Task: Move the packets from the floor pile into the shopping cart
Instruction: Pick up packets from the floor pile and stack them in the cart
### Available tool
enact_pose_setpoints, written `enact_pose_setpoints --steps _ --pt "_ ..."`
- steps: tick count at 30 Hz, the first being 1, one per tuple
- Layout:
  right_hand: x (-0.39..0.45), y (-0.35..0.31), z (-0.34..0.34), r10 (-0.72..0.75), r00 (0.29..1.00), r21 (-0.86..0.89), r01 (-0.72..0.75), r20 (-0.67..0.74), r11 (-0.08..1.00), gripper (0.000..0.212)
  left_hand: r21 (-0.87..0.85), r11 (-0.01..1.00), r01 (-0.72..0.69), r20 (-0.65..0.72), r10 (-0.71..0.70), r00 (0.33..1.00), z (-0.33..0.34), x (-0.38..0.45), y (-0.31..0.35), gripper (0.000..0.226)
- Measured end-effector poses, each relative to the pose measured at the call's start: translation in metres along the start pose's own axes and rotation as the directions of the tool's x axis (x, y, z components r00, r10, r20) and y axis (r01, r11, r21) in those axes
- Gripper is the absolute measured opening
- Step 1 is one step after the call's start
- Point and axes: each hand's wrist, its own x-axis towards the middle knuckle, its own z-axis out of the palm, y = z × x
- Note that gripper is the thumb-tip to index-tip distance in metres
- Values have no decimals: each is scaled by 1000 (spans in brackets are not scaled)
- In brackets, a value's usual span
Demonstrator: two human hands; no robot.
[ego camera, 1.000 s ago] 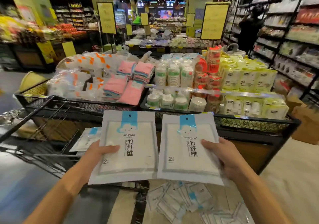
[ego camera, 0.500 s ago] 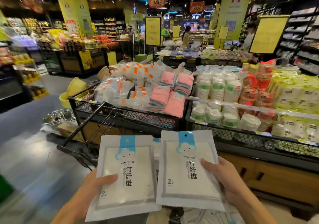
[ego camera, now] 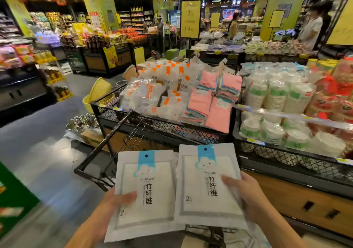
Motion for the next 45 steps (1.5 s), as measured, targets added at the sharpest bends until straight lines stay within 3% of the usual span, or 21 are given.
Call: enact_pose_setpoints --steps 7,15,20,28,31,36,40,42,45 --pt "101 -1 17 55 998 31 -54 -20 998 31 7 999 52 -98 -51 994 -31 91 25 49" --pt "185 39 26 215 951 52 -209 -220 977 28 101 978 183 -187 -162 969 -59 200 23 36" --pt "224 68 56 305 886 93 -291 -348 952 32 77 945 318 -136 -306 942 -85 286 25 27" --pt "312 106 85 409 800 106 -405 -439 908 34 316 857 406 -203 -357 912 -101 436 -15 33" --pt "358 116 85 420 807 92 -422 -415 902 35 340 842 420 -176 -382 907 -94 480 -36 32" --pt "426 129 76 378 815 -19 -429 -438 903 24 477 793 380 -160 -347 924 -86 528 -61 37" --pt "461 149 70 332 811 -196 -469 -482 861 29 642 671 371 -302 -223 927 -86 548 -78 38" --pt "472 164 67 290 801 -315 -499 -525 807 33 721 591 362 -357 -131 925 -86 552 -90 42" --pt "479 185 67 215 791 -491 -541 -573 683 39 714 603 356 -394 -75 916 -81 551 -112 47"
